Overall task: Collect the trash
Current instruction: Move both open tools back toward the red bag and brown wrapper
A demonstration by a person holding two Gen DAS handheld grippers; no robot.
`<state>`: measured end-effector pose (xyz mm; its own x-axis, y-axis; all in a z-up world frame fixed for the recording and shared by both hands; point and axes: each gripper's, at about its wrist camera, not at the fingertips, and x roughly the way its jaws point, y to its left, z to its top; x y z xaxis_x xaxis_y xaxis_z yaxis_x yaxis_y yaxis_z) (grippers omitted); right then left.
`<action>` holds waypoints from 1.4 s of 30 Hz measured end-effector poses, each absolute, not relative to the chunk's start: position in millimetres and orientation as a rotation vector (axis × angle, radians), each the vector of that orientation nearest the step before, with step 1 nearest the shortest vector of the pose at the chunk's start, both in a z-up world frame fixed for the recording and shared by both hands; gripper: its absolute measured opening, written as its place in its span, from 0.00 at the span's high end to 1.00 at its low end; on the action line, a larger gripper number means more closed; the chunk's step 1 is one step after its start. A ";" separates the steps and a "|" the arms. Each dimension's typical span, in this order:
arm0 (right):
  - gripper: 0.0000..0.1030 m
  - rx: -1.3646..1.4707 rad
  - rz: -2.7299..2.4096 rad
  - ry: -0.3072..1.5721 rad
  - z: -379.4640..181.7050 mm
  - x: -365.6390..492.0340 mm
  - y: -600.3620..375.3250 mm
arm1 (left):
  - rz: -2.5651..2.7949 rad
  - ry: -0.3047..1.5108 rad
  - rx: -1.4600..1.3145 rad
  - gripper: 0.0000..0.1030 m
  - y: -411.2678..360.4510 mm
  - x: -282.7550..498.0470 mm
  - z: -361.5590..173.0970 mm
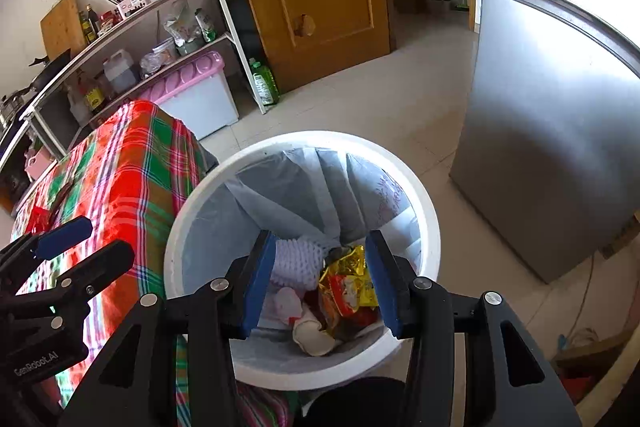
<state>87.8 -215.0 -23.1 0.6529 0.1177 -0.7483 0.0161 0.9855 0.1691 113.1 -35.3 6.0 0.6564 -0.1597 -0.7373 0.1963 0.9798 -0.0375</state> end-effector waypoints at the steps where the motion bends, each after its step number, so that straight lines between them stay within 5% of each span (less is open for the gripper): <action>1: 0.54 0.163 0.067 0.851 -19.3 86.6 -211.0 | -0.190 0.824 0.044 0.25 -29.6 110.7 9.1; 23: 0.53 0.043 0.388 0.768 20.9 101.4 -41.8 | 0.171 0.717 -0.052 0.24 139.1 71.1 33.1; 42: 0.53 -0.042 0.575 0.858 -3.2 142.9 87.0 | 0.298 0.789 -0.239 0.24 273.6 72.2 6.8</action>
